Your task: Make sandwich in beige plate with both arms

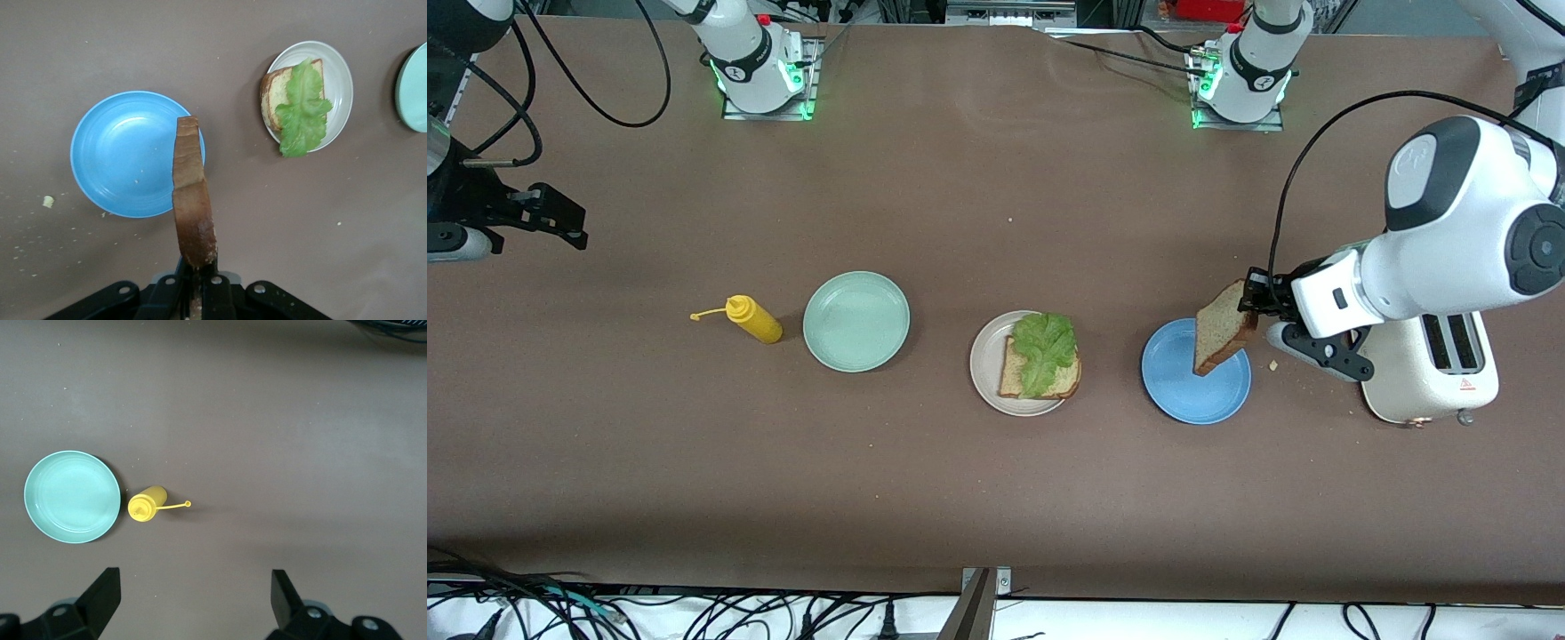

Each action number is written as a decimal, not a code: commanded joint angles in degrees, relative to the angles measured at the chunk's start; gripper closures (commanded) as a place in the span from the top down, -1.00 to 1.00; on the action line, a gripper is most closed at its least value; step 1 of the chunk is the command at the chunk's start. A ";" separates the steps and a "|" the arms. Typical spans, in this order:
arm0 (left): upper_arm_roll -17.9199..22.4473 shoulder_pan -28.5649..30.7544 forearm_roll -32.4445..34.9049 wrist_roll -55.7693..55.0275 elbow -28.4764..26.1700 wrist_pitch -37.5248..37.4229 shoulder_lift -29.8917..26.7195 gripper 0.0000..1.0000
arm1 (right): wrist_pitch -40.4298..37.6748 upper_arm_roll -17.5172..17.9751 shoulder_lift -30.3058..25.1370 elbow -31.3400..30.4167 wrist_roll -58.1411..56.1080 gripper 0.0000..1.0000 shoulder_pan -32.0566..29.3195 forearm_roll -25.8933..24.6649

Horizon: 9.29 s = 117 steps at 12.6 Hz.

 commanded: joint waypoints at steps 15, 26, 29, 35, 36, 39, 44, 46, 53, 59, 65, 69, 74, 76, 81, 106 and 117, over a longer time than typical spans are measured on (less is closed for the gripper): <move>-0.12 -5.14 -39.11 8.78 2.51 9.10 19.89 -1.00 | -6.66 0.22 0.83 3.27 -2.00 1.00 1.49 -0.24; -0.03 -11.66 -43.77 21.18 8.47 17.22 32.54 -1.00 | -9.55 0.21 0.12 4.32 -2.27 1.00 1.49 -0.32; 0.06 -11.84 -43.77 24.86 9.01 18.35 34.48 -1.00 | -9.47 0.39 0.21 4.41 -2.18 1.00 1.58 0.03; 0.15 -11.76 -43.25 31.20 8.75 21.88 35.37 1.00 | -8.94 0.13 0.74 4.32 -2.00 1.00 1.58 -0.50; 0.15 -11.40 -43.07 31.91 8.83 21.88 35.02 1.00 | -8.94 0.04 0.83 4.41 -2.09 1.00 1.49 -0.32; 0.15 -11.14 -42.72 31.91 8.75 21.62 33.09 1.00 | -8.33 0.04 1.27 4.41 -1.83 1.00 1.58 -0.50; 0.32 -9.30 -36.85 30.08 8.14 20.30 29.22 1.00 | -8.15 -0.05 1.27 4.41 -1.91 1.00 1.49 -0.23; 0.41 -7.80 -30.54 23.69 8.13 16.97 25.89 1.00 | -8.15 -0.05 1.27 4.41 -1.92 1.00 1.49 -0.15; 0.32 -0.16 -6.61 10.91 8.22 -0.34 11.12 1.00 | -8.06 -0.05 1.27 4.32 -1.48 1.00 1.58 2.30; 16.36 -10.22 0.51 8.89 4.20 -5.11 -4.68 1.00 | -7.45 -0.14 1.36 4.41 -2.27 1.00 1.32 2.49; 25.10 -16.32 10.90 8.62 -3.29 -5.19 -16.84 1.00 | -4.38 -0.22 2.50 4.41 -2.00 1.00 1.05 2.05; 25.20 -15.53 11.07 8.53 -0.48 -5.81 -14.82 1.00 | -3.40 -0.31 2.50 4.41 -2.27 1.00 0.88 2.05; 25.20 -14.75 11.25 8.80 -0.57 -6.16 -14.73 1.00 | -3.40 -0.40 2.59 4.32 -2.27 1.00 0.44 2.23; 25.20 -14.39 10.81 8.80 -0.57 -6.16 -14.73 1.00 | -3.40 -0.40 3.02 4.32 -2.27 1.00 0.44 2.31; 25.02 -14.65 10.98 8.01 -0.39 -6.07 -14.65 1.00 | -3.49 -0.40 3.03 4.32 -1.74 1.00 0.44 2.49; 23.09 -14.21 10.37 1.13 -4.44 -8.98 -21.33 1.00 | -6.31 1.27 1.62 4.41 -1.39 1.00 1.49 5.57; 23.18 -14.21 10.37 2.12 -4.17 -8.18 -21.15 1.00 | -6.14 1.01 -1.27 -0.15 -1.56 1.00 1.23 5.04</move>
